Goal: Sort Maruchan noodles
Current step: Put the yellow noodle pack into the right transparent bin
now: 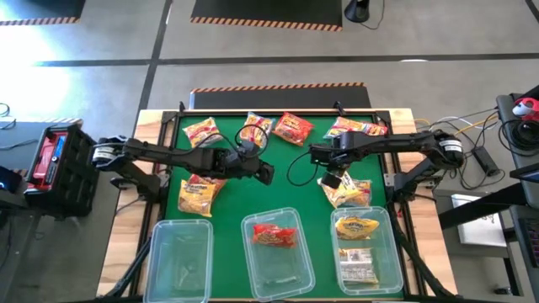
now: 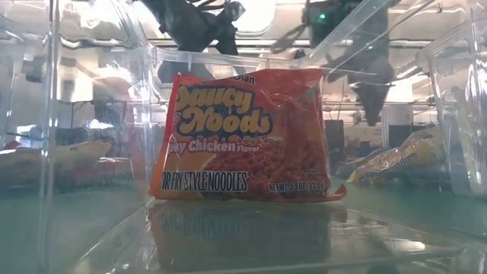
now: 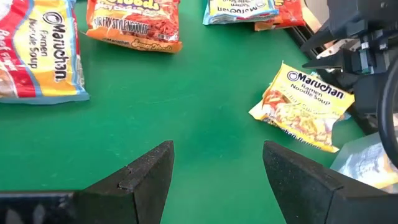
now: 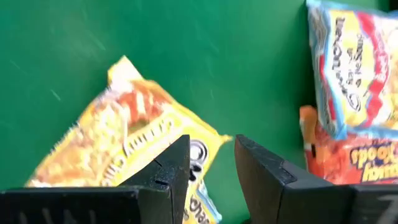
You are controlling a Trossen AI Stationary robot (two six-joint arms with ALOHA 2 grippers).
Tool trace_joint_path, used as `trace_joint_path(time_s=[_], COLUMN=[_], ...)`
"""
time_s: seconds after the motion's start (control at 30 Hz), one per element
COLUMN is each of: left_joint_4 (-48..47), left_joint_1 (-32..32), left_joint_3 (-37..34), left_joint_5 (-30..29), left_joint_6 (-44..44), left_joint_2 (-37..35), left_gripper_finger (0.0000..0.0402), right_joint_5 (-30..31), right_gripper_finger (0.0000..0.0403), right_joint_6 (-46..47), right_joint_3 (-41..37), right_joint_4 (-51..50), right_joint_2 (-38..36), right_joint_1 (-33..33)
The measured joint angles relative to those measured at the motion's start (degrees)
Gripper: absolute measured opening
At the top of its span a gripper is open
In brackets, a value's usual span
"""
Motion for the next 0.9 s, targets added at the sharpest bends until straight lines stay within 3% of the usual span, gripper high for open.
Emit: trace_joint_path(time_s=[0.2, 0.53, 0.73, 0.9], left_joint_4=[3.17, 6.32, 14.81, 23.41], left_joint_1=[-0.02, 0.09, 0.13, 0.2], left_joint_3=[0.0, 0.02, 0.02, 0.02], left_joint_5=[0.0, -2.39, 4.75, 6.06], left_joint_6=[-2.07, -4.57, -8.31, -8.33], left_joint_2=[1.89, 6.0, 9.86, 12.77], left_gripper_finger=[0.0231, 0.0231, 0.0231, 0.0231], right_joint_5=[-1.69, -10.71, -10.62, -9.68], right_gripper_finger=[0.0116, 0.0116, 0.0116, 0.0116], right_joint_6=[1.28, 7.88, 8.17, 7.66], right_joint_3=[-6.21, -14.71, -15.47, -15.41], right_joint_4=[1.85, 9.64, 9.6, 9.55], right_joint_2=[-7.25, -19.98, -24.14, -25.28], right_joint_1=[-2.33, -5.03, -5.05, -5.05])
